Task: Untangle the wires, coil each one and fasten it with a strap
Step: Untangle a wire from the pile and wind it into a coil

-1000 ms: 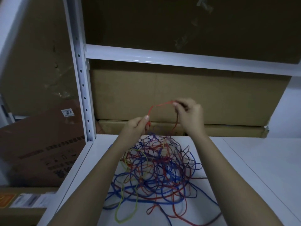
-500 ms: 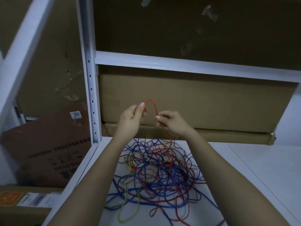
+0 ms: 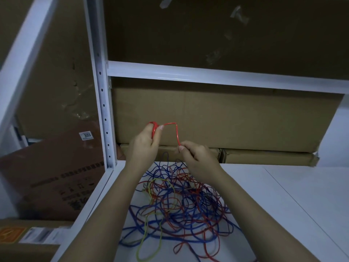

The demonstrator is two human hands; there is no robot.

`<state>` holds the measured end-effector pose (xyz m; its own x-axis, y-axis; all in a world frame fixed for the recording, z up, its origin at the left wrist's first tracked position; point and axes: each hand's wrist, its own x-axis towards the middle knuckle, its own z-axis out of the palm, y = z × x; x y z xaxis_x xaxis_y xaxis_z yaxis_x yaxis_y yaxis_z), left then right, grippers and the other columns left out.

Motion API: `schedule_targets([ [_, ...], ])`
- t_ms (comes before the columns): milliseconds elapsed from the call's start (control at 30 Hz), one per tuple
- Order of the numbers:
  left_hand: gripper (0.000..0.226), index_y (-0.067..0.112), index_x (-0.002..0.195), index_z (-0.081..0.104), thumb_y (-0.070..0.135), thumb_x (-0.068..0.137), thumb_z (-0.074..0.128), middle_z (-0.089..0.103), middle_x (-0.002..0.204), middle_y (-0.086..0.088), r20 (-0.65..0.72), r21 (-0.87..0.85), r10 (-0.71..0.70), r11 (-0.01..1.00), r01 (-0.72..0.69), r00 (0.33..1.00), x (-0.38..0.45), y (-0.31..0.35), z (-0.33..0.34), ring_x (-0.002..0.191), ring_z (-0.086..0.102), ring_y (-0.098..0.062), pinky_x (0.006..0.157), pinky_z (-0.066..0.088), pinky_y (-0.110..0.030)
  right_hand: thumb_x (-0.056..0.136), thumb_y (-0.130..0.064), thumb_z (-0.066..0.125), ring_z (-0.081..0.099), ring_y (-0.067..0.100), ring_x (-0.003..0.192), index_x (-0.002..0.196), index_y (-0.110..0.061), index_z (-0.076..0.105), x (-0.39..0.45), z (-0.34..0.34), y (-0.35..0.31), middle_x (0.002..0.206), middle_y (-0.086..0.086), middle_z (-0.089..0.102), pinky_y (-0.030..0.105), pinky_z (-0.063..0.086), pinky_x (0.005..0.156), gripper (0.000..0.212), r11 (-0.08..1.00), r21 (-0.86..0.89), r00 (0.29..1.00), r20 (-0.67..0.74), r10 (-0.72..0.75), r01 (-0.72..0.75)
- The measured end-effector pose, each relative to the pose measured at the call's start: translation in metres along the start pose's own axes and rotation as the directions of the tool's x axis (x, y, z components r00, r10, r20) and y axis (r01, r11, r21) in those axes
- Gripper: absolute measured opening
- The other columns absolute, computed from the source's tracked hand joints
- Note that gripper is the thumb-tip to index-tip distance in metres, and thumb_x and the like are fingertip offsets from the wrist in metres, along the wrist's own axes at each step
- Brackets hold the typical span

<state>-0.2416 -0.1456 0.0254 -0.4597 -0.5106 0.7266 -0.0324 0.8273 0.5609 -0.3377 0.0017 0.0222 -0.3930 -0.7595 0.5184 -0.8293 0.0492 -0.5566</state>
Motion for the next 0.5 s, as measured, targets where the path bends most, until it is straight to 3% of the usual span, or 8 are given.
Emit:
schedule_targets([
  [67, 0.041, 0.009, 0.084, 0.050, 0.044, 0.098, 0.036, 0.060, 0.067, -0.010, 0.008, 0.050, 0.032, 0.998, -0.032, 0.999, -0.002, 0.002, 0.000, 0.060, 0.056, -0.028, 0.054, 0.045, -0.041, 0.097, -0.028, 0.043, 0.036, 0.005, 0.041, 0.085, -0.026, 0.060, 0.001, -0.002, 0.001, 0.047, -0.013, 0.043, 0.018, 0.025, 0.043, 0.022, 0.996, 0.084, 0.997, -0.064, 0.046, -0.040],
  [133, 0.036, 0.011, 0.078, 0.044, 0.040, 0.099, 0.038, 0.048, 0.056, -0.005, 0.014, 0.099, 0.087, 0.991, -0.088, 0.996, -0.005, 0.004, 0.000, 0.050, 0.048, -0.027, 0.046, 0.036, -0.034, 0.094, -0.022, 0.046, 0.038, 0.003, 0.048, 0.094, -0.031, 0.059, 0.005, -0.002, 0.001, 0.056, -0.012, 0.044, 0.024, 0.032, 0.049, 0.015, 0.978, 0.183, 0.980, -0.150, 0.132, -0.103],
  [200, 0.035, 0.009, 0.078, 0.046, 0.037, 0.099, 0.040, 0.044, 0.053, -0.005, 0.020, 0.144, 0.152, 0.978, -0.154, 0.988, -0.007, 0.007, 0.000, 0.045, 0.044, -0.027, 0.044, 0.031, -0.031, 0.094, -0.019, 0.050, 0.044, 0.001, 0.057, 0.107, -0.040, 0.052, 0.006, 0.000, -0.003, 0.071, -0.011, 0.050, 0.023, 0.041, 0.057, 0.025, 0.959, 0.259, 0.968, -0.190, 0.165, -0.112],
  [300, 0.046, 0.002, 0.080, 0.056, 0.041, 0.099, 0.039, 0.048, 0.053, -0.007, 0.022, 0.201, 0.267, 0.943, -0.266, 0.963, -0.010, 0.009, 0.000, 0.042, 0.044, -0.026, 0.041, 0.032, -0.031, 0.094, -0.025, 0.058, 0.051, 0.000, 0.065, 0.113, -0.045, 0.052, 0.004, 0.008, -0.010, 0.086, -0.011, 0.056, 0.016, 0.046, 0.063, 0.029, 0.959, 0.283, 0.952, -0.288, 0.103, -0.018],
  [400, 0.047, 0.002, 0.079, 0.059, 0.038, 0.099, 0.035, 0.049, 0.054, -0.005, 0.045, 0.246, 0.337, 0.908, -0.338, 0.940, -0.014, 0.010, 0.001, 0.041, 0.043, -0.022, 0.038, 0.036, -0.033, 0.091, -0.024, 0.064, 0.056, 0.004, 0.071, 0.100, -0.050, 0.058, 0.001, 0.010, -0.013, 0.083, -0.009, 0.062, 0.019, 0.047, 0.067, 0.028, 0.950, 0.301, 0.873, -0.482, 0.074, 0.085],
  [500, 0.042, 0.005, 0.077, 0.057, 0.034, 0.099, 0.036, 0.046, 0.054, 0.000, 0.029, 0.275, 0.367, 0.891, -0.361, 0.930, -0.020, 0.012, -0.001, 0.042, 0.039, -0.018, 0.039, 0.032, -0.029, 0.091, -0.020, 0.063, 0.059, 0.004, 0.073, 0.105, -0.049, 0.060, -0.003, 0.011, -0.014, 0.082, -0.013, 0.065, 0.017, 0.047, 0.069, 0.033, 0.932, 0.329, 0.831, -0.553, 0.062, 0.149],
])
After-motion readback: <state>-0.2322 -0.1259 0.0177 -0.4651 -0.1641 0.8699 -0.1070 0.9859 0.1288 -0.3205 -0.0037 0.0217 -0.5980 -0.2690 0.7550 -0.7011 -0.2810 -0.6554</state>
